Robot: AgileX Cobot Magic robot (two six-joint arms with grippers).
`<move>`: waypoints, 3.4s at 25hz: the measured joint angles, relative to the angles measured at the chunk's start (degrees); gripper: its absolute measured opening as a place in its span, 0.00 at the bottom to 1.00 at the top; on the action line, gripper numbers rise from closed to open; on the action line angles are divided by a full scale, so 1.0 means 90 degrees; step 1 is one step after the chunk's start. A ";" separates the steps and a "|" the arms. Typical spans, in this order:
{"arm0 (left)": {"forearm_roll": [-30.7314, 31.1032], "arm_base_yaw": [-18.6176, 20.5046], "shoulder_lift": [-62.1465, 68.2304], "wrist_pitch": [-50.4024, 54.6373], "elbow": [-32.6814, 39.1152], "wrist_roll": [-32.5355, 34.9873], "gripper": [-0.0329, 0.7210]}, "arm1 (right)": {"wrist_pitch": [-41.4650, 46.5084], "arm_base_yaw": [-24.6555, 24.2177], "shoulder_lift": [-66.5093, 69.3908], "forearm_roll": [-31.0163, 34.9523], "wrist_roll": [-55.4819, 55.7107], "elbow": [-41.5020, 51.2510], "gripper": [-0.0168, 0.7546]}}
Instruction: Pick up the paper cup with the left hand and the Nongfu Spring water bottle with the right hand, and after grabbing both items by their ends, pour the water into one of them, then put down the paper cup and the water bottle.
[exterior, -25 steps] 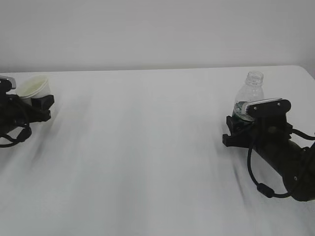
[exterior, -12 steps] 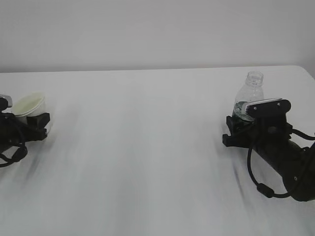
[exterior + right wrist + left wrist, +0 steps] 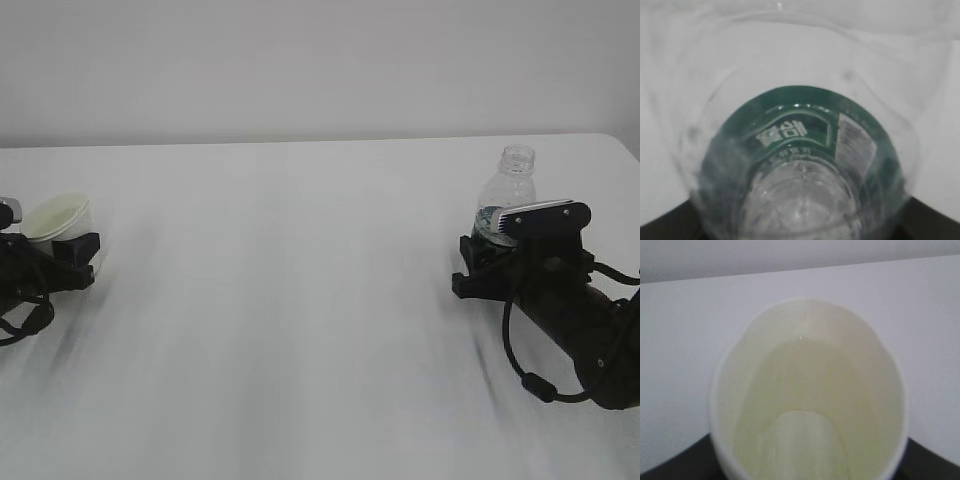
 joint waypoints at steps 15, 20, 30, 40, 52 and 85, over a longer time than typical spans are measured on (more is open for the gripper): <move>0.0021 0.0000 0.0000 0.0000 0.0013 0.0000 0.87 | 0.0000 0.0000 0.0000 0.0000 0.0000 0.0000 0.60; 0.0021 0.0000 0.0000 0.0000 0.0089 0.0000 0.87 | 0.0000 0.0000 0.0000 0.0000 0.0000 0.0000 0.60; 0.0021 0.0000 -0.0223 -0.0010 0.0512 0.0000 0.86 | 0.0000 0.0000 0.0000 0.0000 0.0000 0.0000 0.60; 0.0010 0.0000 -0.0887 -0.0010 0.1024 0.0000 0.85 | 0.0000 0.0000 0.0000 0.0000 0.0000 0.0000 0.60; 0.0025 0.0000 -0.1393 -0.0010 0.1725 0.0000 0.83 | 0.0000 0.0000 0.0000 0.0000 0.0000 0.0000 0.60; 0.0237 -0.0902 -0.2001 -0.0010 0.1893 0.0000 0.81 | -0.0155 0.0000 0.0188 0.0012 0.0433 -0.0128 0.60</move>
